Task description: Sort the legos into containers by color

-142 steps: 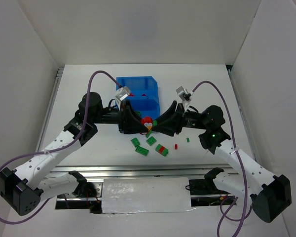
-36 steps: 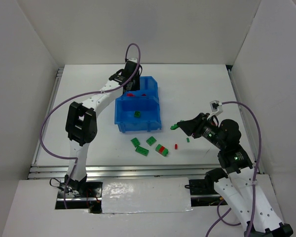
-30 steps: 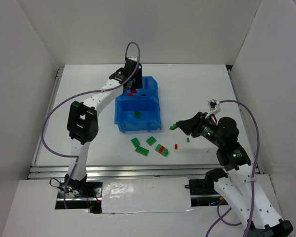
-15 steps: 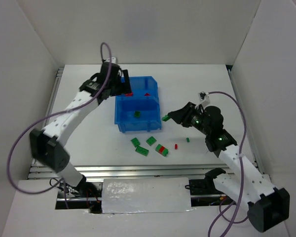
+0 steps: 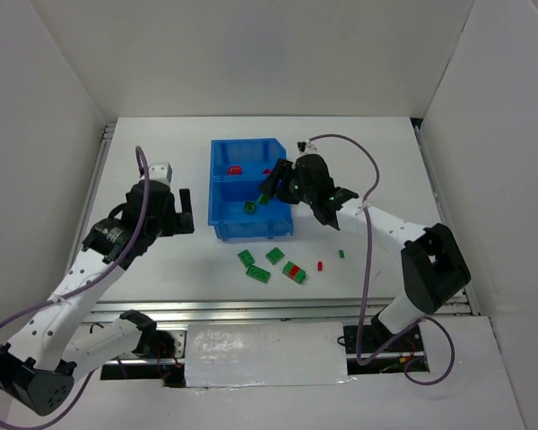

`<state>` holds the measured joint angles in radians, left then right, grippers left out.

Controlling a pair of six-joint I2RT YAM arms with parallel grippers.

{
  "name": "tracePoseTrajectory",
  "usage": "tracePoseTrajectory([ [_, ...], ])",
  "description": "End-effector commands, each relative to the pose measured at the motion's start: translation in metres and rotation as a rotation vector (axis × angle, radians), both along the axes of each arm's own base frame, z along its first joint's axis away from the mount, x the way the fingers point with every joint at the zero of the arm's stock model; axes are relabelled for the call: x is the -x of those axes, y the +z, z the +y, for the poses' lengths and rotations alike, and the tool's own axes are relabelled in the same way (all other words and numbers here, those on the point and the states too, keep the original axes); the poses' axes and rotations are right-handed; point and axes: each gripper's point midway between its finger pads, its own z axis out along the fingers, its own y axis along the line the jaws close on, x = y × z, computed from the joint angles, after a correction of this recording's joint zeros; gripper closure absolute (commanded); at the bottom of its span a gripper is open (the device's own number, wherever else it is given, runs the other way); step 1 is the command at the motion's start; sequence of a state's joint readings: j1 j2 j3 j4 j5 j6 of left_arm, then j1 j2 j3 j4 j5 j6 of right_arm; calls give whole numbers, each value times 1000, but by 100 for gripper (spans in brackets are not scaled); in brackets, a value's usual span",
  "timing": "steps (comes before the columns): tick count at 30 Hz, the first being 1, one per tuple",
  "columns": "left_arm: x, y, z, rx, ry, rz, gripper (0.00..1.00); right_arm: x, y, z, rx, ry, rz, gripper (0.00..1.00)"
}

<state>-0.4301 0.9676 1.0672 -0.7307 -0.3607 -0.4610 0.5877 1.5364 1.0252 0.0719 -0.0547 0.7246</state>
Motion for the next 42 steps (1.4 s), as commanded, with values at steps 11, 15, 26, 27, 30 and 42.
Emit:
tracePoseTrajectory([
  [11, 5, 3, 38, -37, 145, -78, 0, 68, 44, 18, 215, 246, -232, 4],
  [15, 10, 8, 46, -32, 181, -98, 0, 133, 17, 44, 298, 419, -272, 10],
  [26, 18, 22, 55, -12, 214, -163, 1, 140, -74, 73, 541, 451, -134, 13],
  [27, 18, 22, 55, -10, 211, -165, 0, 138, -80, 74, 562, 450, -125, 13],
  [30, 16, 21, 50, -5, 186, -157, 0, 131, -104, 78, 605, 433, -103, 16],
  [42, 13, 19, 42, 18, 135, -153, 0, 125, -141, 90, 625, 422, -67, 34],
])
